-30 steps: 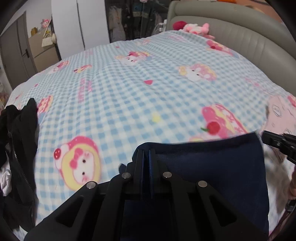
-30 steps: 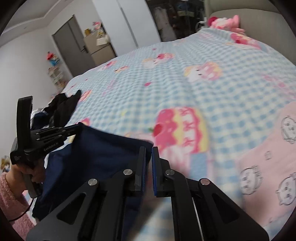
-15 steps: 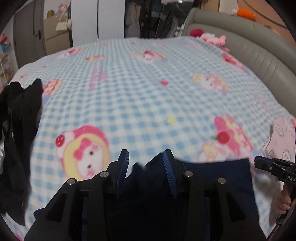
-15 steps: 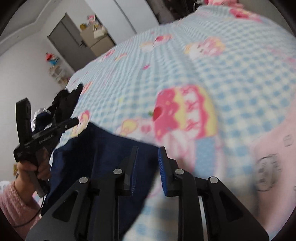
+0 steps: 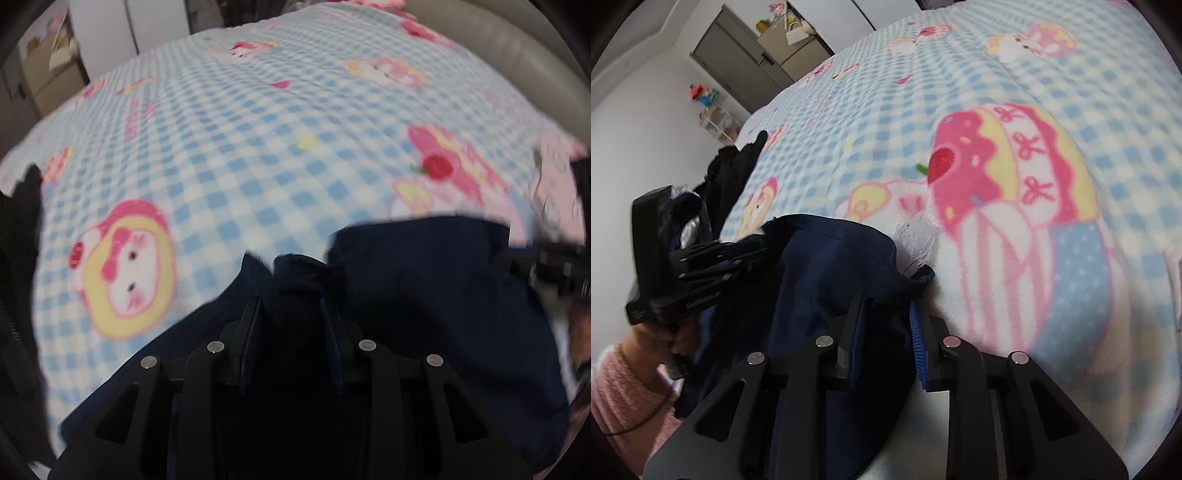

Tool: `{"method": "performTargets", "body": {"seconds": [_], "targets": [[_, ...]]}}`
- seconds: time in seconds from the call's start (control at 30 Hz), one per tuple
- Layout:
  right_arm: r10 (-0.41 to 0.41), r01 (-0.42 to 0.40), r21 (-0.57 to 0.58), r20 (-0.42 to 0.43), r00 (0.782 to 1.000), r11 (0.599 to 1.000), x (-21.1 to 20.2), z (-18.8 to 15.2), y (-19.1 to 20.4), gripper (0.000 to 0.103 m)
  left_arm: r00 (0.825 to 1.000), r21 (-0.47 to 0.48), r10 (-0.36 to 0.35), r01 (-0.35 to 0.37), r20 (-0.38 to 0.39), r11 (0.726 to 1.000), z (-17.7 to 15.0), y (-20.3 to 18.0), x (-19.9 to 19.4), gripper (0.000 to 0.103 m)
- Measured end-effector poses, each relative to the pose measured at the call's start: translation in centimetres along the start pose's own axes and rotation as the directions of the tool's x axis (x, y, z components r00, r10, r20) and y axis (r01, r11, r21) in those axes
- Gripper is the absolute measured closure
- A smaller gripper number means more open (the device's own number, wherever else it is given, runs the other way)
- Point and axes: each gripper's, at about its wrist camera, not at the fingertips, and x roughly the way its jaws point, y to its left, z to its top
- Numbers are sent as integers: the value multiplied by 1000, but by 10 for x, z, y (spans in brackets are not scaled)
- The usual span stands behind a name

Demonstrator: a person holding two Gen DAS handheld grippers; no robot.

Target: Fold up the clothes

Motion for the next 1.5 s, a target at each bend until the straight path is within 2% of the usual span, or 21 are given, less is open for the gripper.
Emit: {"method": "performTargets", "body": {"seconds": [0.07,0.1,0.13,0.17,0.3,0.37,0.43,0.53,0.63,0.73,0.87,0.97,1.0,1.07,1.17,1.2,1.27,1.3,1.33,1.43,1.5], "targets": [[-168,168,-53,14,986,984,-1,2,8,91,998,5,65,-65,12,998,-7,2,-5,68],[-266,266,-81,20,964,960,1,2,11,97,996,-12,85,-84,25,996,-9,5,-9,69],[-342,344,-103,30,939,933,1,3,14,97,995,-42,82,-80,48,996,-10,8,-15,69],[-354,356,-105,41,934,928,1,3,15,97,995,-66,76,-71,71,995,-10,10,-20,69],[-293,298,-57,78,953,953,-12,7,11,95,991,-92,31,-19,134,996,-6,6,-30,69],[-215,217,-17,80,973,976,-16,9,5,93,988,-88,1,13,151,996,-3,2,-32,69],[-80,78,43,42,996,996,-12,10,-6,91,986,-82,-19,32,165,996,0,-1,-32,69],[53,-55,122,23,998,991,-4,7,-16,86,979,-88,-58,76,195,993,4,-2,-34,69],[112,-116,153,37,993,981,-2,7,-14,85,979,-103,-81,101,188,989,11,1,-33,69],[122,-127,182,34,992,975,-1,6,-20,85,992,-121,-73,85,102,989,10,4,-12,69],[15,-26,209,53,998,978,-14,3,-28,85,997,-133,-74,75,14,988,2,9,8,69],[-65,49,194,77,995,980,-27,7,-32,85,997,-159,-75,74,-3,985,3,13,10,68],[-60,45,188,75,995,981,-31,8,-34,85,996,-173,-94,92,0,981,4,15,9,68],[41,-49,190,43,998,981,-26,10,-35,84,988,-200,-155,153,8,968,9,17,9,69],[144,-137,174,-28,989,975,-14,7,-33,84,986,-170,-167,167,15,971,17,10,11,72],[163,-153,164,-53,985,974,-10,5,-31,81,986,-156,-166,167,17,973,19,7,11,88],[142,-130,144,-74,987,981,4,1,-26,79,986,-128,-166,167,21,978,25,1,13,95],[121,-111,140,-65,991,984,8,1,-24,83,986,-112,-164,166,32,980,27,-2,11,97],[83,-76,131,-47,995,988,6,1,-23,97,985,-93,-160,165,64,982,27,-6,4,97],[-8,4,94,40,999,996,-14,4,-16,99,966,-75,-199,214,166,974,31,-4,-18,97],[-85,79,55,122,989,995,-41,8,-10,100,957,-81,-208,228,200,970,32,0,-20,97]]}}
